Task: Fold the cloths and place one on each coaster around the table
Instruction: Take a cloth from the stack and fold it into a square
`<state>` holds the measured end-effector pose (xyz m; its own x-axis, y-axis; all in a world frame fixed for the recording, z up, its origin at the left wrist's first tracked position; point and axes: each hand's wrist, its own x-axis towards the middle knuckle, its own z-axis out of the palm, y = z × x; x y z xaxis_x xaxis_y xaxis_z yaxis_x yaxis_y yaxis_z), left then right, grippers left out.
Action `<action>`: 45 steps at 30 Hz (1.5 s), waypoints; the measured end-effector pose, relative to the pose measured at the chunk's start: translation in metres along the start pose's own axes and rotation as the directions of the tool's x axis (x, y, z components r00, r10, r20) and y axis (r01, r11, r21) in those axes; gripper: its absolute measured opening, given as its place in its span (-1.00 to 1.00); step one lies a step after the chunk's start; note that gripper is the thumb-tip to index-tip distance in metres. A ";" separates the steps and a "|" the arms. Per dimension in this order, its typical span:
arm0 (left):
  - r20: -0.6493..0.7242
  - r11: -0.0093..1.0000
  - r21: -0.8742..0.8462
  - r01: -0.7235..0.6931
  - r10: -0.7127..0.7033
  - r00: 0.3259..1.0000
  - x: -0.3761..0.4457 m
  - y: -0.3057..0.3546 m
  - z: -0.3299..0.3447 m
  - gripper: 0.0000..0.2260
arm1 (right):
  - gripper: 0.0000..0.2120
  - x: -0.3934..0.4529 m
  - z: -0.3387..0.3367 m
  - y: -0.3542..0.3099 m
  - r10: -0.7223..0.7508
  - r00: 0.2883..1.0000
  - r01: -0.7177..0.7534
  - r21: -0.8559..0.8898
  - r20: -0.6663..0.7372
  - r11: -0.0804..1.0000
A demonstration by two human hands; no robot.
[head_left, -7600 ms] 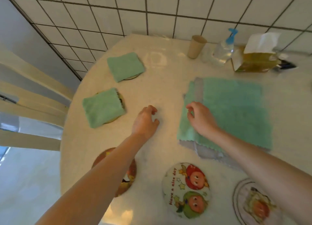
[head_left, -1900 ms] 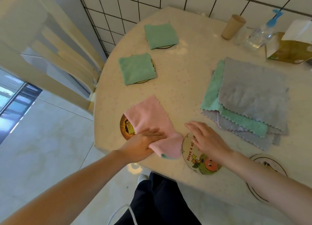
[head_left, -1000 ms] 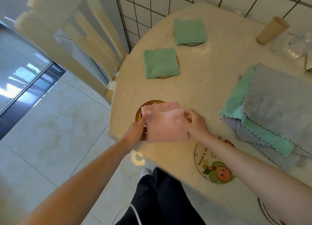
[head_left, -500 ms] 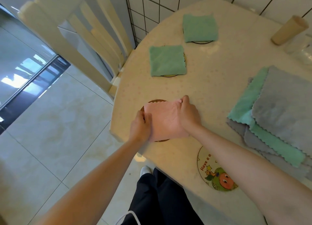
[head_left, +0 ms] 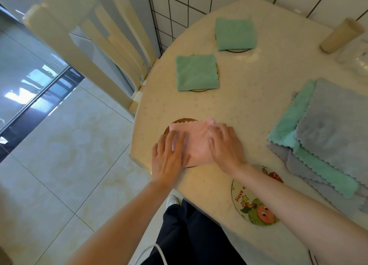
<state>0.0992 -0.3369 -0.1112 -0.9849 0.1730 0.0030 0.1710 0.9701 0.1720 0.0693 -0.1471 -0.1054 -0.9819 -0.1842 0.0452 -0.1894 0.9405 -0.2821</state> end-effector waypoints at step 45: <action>0.555 0.778 -0.582 0.235 0.169 0.815 0.132 -0.053 -0.045 -0.68 | -0.91 -0.014 0.007 -0.121 0.715 0.325 -0.680 0.679 0.619 -0.278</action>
<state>-0.0415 -0.3734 -0.0761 -0.7589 0.3988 -0.5148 -0.1144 0.6966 0.7083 0.1057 -0.2604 -0.0790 -0.4490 0.4357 -0.7801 0.7265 -0.3303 -0.6026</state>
